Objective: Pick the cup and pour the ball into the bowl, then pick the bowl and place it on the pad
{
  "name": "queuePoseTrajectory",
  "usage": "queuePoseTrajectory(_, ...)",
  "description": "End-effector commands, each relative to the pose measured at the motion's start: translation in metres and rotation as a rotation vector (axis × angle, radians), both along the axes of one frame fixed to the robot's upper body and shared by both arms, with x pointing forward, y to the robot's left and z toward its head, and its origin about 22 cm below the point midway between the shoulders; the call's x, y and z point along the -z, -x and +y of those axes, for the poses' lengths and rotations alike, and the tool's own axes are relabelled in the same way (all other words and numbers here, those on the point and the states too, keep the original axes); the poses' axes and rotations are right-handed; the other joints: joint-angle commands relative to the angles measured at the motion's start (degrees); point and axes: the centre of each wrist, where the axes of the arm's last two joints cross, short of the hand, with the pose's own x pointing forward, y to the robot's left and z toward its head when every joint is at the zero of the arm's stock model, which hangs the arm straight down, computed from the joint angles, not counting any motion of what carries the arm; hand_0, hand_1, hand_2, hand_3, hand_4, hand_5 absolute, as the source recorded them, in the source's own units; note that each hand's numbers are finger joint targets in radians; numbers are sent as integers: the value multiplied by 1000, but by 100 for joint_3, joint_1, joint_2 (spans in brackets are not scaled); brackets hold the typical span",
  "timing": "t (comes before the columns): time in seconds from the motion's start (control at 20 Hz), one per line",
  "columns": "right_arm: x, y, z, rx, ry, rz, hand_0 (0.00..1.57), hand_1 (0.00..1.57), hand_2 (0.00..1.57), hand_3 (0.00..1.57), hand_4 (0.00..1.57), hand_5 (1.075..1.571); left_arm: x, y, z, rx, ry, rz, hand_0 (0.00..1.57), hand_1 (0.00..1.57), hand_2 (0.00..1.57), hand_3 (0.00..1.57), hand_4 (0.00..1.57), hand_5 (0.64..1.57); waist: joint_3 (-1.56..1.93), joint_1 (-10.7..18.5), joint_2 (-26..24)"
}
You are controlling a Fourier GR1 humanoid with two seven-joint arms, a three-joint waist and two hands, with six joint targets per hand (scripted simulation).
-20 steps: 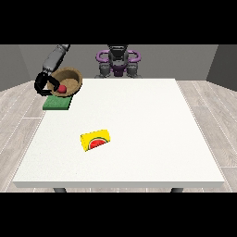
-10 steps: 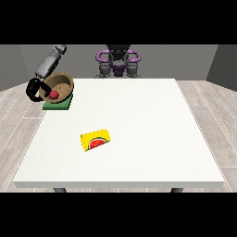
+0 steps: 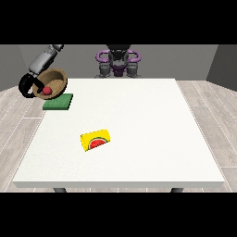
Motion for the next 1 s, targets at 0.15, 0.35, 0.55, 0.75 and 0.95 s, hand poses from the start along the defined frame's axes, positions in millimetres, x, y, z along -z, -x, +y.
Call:
queuePoseTrajectory(0.15, -6, -22, 33, -45, 29, 60, 1571, 1571, 1571, 1301, 1240, 1570, 24, -11, 12, 5, 12, 71, 0, 0, 0, 0, 0, 1535, -13, -36, -342)
queuePoseTrajectory(0.35, 7, -25, 42, -28, 11, 83, 1571, 1571, 1571, 1195, 1187, 1570, 21, -10, 10, -12, -1, 53, 0, 0, 0, 0, 0, 1526, -8, 11, -293)
queuePoseTrajectory(0.55, 9, -21, 35, -55, -26, 45, 1571, 1571, 1571, 1130, 1117, 1568, 14, -2, 18, -29, 21, -14, 0, 0, 0, 0, 0, 1525, -7, -127, -3)
queuePoseTrajectory(0.75, 55, 4, 14, 72, -199, 130, 1571, 1571, 1571, 1571, 887, 1562, 17, -1, 8, -13, 3, 2, 0, 0, 0, 0, 0, 1523, 2, 6, -16)
queuePoseTrajectory(0.95, 13, 25, -33, 188, -145, 79, 1054, 1054, 1088, 1028, 0, 1545, 13, 8, 10, -30, -14, -4, 0, 0, 0, 0, 0, 1515, 2, 9, -26)
